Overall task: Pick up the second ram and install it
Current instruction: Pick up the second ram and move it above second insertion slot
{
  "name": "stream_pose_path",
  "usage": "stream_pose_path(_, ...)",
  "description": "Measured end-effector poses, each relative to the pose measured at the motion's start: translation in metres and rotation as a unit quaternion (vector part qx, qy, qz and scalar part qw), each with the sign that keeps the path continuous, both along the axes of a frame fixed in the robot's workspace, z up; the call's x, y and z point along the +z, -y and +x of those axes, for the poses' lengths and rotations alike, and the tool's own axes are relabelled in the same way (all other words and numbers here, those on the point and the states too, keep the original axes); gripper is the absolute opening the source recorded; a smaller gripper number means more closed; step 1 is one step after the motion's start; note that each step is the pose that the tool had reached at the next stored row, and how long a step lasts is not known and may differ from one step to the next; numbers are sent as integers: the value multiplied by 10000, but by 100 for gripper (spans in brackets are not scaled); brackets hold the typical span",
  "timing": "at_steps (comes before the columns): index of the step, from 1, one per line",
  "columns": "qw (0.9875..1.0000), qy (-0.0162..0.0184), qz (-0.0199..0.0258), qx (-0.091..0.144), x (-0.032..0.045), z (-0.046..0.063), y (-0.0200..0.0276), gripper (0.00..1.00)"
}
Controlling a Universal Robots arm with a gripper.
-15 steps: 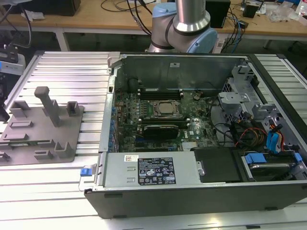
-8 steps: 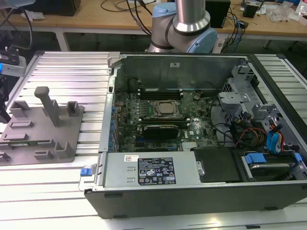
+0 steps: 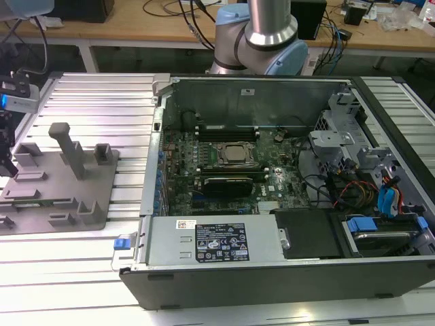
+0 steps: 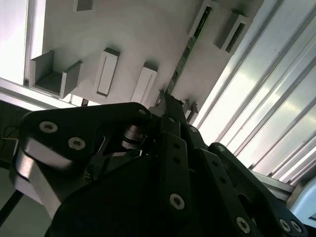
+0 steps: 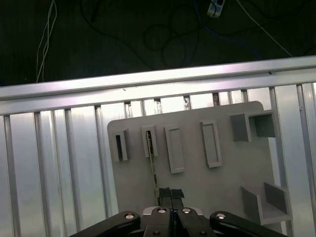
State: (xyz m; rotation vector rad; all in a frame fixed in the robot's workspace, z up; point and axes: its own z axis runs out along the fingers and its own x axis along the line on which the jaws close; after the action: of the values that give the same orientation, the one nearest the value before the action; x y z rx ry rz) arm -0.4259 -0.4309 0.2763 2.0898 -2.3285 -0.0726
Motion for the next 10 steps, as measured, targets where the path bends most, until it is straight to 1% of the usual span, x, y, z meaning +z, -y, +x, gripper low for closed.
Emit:
stream_pose_path(1, 10000, -1, -1, -1, -27, 0, 2, 8)
stream_pose_path(3, 10000, -3, 0, 0, -51, 1, 7, 8)
stream_pose_path(5, 10000, -6, 0, 1, -96, 1, 34, 8)
stream_pose_path(7, 10000, -7, 0, 1, -116, 1, 51, 8)
stream_pose_path(10, 10000, -12, -1, 1, -151, 2, 61, 8)
